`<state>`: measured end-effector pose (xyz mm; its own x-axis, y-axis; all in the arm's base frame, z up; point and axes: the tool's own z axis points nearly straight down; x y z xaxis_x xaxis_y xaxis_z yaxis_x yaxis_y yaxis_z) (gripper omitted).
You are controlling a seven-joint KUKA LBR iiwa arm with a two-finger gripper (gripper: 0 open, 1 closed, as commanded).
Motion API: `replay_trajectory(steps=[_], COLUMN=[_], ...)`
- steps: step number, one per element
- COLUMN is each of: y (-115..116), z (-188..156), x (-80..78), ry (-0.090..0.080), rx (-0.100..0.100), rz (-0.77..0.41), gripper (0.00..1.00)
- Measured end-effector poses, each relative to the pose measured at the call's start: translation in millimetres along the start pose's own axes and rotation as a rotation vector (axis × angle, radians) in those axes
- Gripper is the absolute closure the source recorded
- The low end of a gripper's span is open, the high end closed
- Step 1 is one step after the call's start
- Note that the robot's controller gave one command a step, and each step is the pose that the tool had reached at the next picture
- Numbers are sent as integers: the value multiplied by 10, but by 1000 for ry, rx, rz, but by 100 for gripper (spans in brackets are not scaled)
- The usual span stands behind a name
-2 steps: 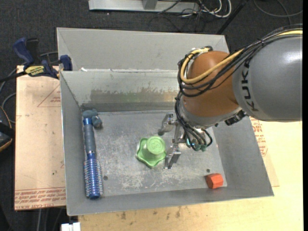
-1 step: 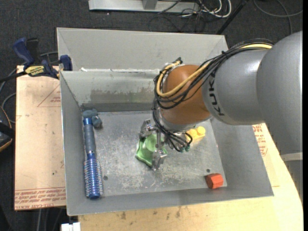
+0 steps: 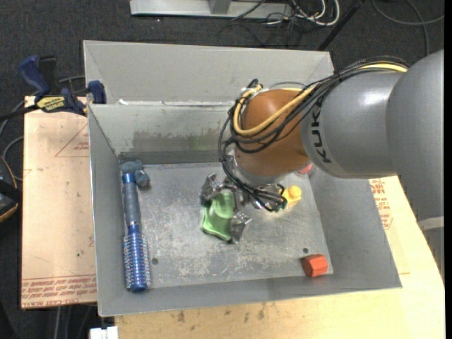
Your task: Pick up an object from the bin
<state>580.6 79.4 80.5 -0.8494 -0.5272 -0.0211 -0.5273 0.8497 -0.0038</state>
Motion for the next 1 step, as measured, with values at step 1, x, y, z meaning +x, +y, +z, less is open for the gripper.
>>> replay_trajectory(steps=[1], y=[-159], z=[10], x=[-305], ry=[1], rx=[-1], rz=[-450], gripper=[0])
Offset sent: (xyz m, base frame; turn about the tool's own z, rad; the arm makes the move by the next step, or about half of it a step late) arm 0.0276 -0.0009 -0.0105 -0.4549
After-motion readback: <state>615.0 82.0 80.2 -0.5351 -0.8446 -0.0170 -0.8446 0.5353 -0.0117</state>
